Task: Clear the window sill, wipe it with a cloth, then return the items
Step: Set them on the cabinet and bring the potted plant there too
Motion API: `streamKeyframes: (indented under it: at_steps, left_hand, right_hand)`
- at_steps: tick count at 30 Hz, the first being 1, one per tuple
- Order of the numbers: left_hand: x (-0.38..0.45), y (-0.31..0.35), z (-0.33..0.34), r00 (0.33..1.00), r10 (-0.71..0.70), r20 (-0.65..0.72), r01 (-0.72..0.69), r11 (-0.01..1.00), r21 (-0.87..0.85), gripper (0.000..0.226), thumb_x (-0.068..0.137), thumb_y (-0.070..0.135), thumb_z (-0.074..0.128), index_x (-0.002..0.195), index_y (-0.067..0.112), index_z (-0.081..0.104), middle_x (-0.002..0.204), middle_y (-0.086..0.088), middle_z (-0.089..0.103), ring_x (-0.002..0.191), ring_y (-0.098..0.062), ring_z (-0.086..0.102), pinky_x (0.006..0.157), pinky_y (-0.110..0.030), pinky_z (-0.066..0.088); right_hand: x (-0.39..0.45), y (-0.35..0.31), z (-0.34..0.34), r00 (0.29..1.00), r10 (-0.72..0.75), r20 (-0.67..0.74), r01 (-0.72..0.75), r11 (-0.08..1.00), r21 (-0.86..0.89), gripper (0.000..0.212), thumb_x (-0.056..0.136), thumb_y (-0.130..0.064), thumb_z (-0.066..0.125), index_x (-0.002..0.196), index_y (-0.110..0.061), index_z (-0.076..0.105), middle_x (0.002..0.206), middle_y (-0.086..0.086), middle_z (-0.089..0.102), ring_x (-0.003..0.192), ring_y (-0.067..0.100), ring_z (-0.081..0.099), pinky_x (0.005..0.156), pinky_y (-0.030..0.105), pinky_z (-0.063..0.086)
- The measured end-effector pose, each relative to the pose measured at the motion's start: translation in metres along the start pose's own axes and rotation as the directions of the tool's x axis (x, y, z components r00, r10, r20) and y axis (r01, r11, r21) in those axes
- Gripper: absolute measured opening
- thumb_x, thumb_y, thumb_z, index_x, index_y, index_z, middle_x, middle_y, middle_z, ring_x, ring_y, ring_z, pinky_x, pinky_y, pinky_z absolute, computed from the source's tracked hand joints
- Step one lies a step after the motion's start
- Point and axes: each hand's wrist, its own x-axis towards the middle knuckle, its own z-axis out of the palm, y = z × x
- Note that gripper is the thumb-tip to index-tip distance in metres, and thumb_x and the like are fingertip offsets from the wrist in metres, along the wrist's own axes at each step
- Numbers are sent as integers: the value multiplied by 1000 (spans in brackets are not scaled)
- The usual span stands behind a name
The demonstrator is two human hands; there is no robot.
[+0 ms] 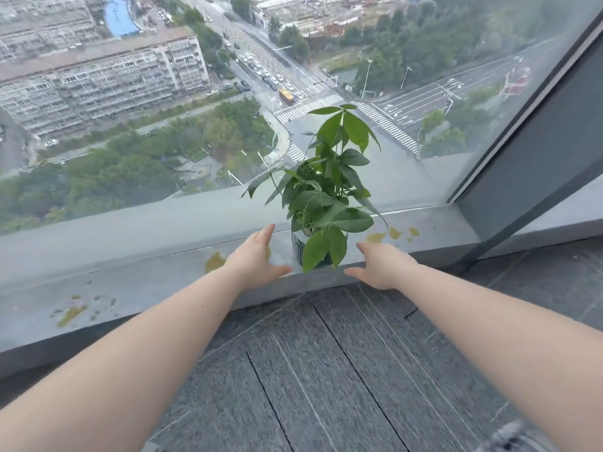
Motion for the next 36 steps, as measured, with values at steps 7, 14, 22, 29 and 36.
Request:
streamKeyframes:
  at_steps: [7, 14, 22, 29, 36]
  left_hand:
    - [20, 7, 15, 999, 46, 25, -44, 996, -82, 101, 78, 43, 70, 152, 20, 4, 158, 0, 20, 142, -20, 28, 113, -41, 30]
    - [32, 10, 25, 999, 45, -13, -47, 985, -166, 100, 84, 33, 68, 151, 22, -5, 157, 3, 23, 138, -20, 37, 107, -38, 38]
    - [31, 7, 33, 999, 23, 31, -17, 982, -190, 78, 91, 24, 57, 151, 23, 8, 145, -4, 42, 131, -26, 46, 91, -30, 41]
    - [19, 14, 18, 998, 55, 21, -48, 966, -254, 68, 85, 52, 59, 141, 21, 35, 146, -1, 44, 131, -21, 44, 102, -33, 37]
    - [-3, 32, -8, 998, 32, 46, -13, 934, -358, 64, 90, 40, 60, 144, 21, 32, 143, 0, 46, 124, -20, 52, 93, -25, 38]
  right_hand:
    - [15, 3, 9, 999, -38, 12, 35, 986, 161, 81, 91, -49, 54, 151, -12, 13, 149, 11, 39, 131, 30, 45, 102, 39, 42]
    - [23, -9, 12, 994, -102, -46, 112, 907, 405, 65, 93, -38, 56, 146, -18, 25, 148, 6, 41, 126, 28, 49, 102, 37, 40]
    - [24, -16, 13, 985, -103, -141, 170, 743, 647, 40, 94, -28, 54, 133, -26, 44, 133, -6, 55, 119, 21, 53, 86, 29, 39]
    - [7, -20, 0, 967, -123, -224, 245, 695, 676, 35, 92, -29, 59, 127, -25, 55, 128, -9, 59, 115, 17, 58, 84, 26, 40]
    - [-10, -26, -15, 953, -130, -275, 290, 655, 698, 32, 91, -26, 61, 123, -23, 58, 123, -8, 62, 114, 8, 52, 91, 24, 36]
